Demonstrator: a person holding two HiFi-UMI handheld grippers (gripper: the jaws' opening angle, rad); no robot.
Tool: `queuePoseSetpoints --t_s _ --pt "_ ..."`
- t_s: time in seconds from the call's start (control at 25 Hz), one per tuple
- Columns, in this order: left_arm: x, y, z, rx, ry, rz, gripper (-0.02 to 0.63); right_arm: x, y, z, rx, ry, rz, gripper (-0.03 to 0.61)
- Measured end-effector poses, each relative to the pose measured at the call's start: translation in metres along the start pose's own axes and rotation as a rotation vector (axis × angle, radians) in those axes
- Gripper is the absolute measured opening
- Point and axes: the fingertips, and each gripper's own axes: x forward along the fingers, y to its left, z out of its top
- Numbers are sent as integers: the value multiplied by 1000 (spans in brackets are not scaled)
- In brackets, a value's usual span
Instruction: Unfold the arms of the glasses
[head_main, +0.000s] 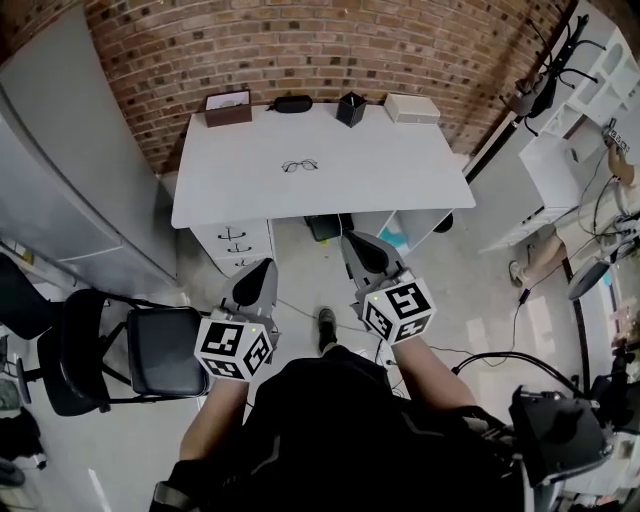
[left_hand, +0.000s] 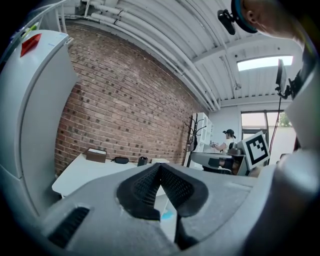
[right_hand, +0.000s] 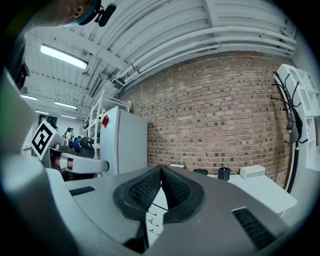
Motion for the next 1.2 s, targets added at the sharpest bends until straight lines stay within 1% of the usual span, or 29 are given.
queuePoseSetpoints --t_s 0.2,0.48,0.6,0.76,0.96,1.04,1.2 --pt "38 14 4 6 11 27 6 30 -27 -1 -7 8 20 9" --pt "107 31 5 8 41 70 6 71 -87 -6 -5 37 43 9" --pt "136 38 4 -7 66 94 6 85 -113 -8 -6 49 52 9" --pt "175 48 3 -35 95 118 6 107 -150 -8 1 35 59 11" --pt "219 54 0 -18 125 154 6 126 -189 -13 42 57 94 11" --pt "233 58 2 -18 125 171 6 136 -202 -14 37 58 108 11" --pt "251 62 3 7 135 169 6 153 -217 -22 46 65 117 11"
